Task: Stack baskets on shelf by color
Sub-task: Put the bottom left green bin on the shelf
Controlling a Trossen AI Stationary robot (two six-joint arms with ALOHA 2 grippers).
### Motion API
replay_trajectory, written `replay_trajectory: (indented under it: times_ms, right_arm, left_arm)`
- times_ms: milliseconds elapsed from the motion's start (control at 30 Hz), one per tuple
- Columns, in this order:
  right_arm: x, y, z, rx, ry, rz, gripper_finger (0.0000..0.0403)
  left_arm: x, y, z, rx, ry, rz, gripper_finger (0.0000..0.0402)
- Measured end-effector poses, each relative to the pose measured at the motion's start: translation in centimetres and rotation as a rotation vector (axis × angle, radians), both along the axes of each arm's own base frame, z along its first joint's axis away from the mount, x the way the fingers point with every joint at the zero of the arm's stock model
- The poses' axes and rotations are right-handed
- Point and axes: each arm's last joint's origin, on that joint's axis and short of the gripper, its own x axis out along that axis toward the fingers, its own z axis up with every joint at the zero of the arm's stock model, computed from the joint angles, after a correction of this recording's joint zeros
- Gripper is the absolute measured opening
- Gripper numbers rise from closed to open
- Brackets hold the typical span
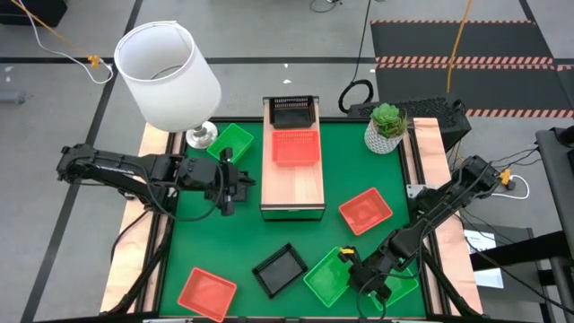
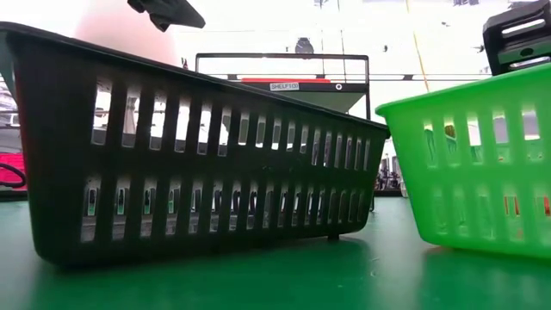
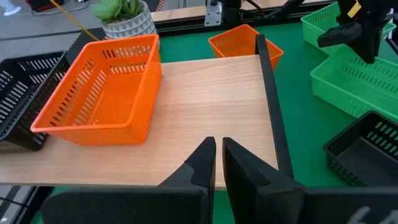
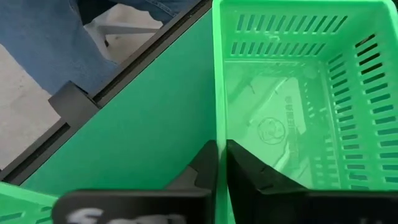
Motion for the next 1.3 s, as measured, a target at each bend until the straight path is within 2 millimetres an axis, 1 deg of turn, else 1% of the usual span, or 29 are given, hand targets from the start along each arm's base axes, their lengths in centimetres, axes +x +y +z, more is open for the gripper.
replay_trajectory:
  times_ms: [100,233,533,700,1000,1067,1300]
  right_arm:
    - [0.1,0.0,0.1,-0.009,-0.019,-0.017,0.0017]
    - [0.0,-0.2,0.7,0.004,-0.043,-0.048,0.0007]
    - [-0.6,-1.2,3.9,0.05,-0.161,-0.147,0.0007]
    - [-0.9,-1.4,5.1,0.092,-0.213,-0.155,0.0006]
    - [-0.7,-1.8,7.1,0.089,-0.335,-0.264,0.0005]
    - [-0.5,-1.8,7.9,0.08,-0.347,-0.302,0.0005]
    - [0.2,-1.6,12.1,0.1,-0.401,-0.427,0.0005]
  left_arm:
    - [0.0,0.0,0.0,0.0,0.0,0.0,0.0033]
    - [0.0,0.0,0.0,-0.004,-0.001,0.002,0.0033]
    - [0.0,0.0,0.0,0.001,0.0,0.0,0.0033]
    - [0.0,0.0,0.0,0.001,0.002,0.0,0.0033]
    - [-0.1,0.0,-0.1,0.01,0.01,0.0,0.0033]
    - [-0.1,0.0,-0.1,0.016,0.01,0.007,0.0033]
    - [-0.6,0.2,0.2,0.031,0.005,0.02,0.0033]
